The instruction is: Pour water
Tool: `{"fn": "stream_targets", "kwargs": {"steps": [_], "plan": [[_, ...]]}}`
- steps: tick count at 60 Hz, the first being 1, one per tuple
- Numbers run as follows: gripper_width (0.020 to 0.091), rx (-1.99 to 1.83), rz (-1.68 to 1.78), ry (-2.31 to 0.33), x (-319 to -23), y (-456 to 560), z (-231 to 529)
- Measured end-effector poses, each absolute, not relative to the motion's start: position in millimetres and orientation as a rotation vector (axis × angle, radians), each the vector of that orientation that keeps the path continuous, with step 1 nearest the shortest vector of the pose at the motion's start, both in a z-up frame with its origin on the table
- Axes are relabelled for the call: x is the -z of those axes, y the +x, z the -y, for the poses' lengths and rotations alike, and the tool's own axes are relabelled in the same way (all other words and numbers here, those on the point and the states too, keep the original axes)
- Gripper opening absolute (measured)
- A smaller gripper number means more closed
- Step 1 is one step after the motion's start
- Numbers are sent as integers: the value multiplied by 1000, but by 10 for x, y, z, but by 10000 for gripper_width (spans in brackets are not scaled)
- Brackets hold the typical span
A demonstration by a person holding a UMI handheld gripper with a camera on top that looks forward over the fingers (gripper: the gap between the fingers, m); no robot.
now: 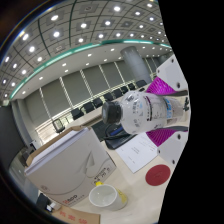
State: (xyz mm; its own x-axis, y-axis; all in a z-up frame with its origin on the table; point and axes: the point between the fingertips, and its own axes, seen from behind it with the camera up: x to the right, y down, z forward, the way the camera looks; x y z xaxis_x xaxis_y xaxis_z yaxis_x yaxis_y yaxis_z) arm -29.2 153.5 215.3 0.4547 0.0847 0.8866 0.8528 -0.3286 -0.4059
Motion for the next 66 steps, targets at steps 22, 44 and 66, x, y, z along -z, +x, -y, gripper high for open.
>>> {"fn": "stream_targets", "kwargs": {"steps": [22,44,66], "plan": [[401,1583,1483,-1252,-1605,-1283,-1820],[403,1449,1426,-1363,-1605,-1255,-1755],[410,478,682,-1901,-1587,-1116,-1481]]}}
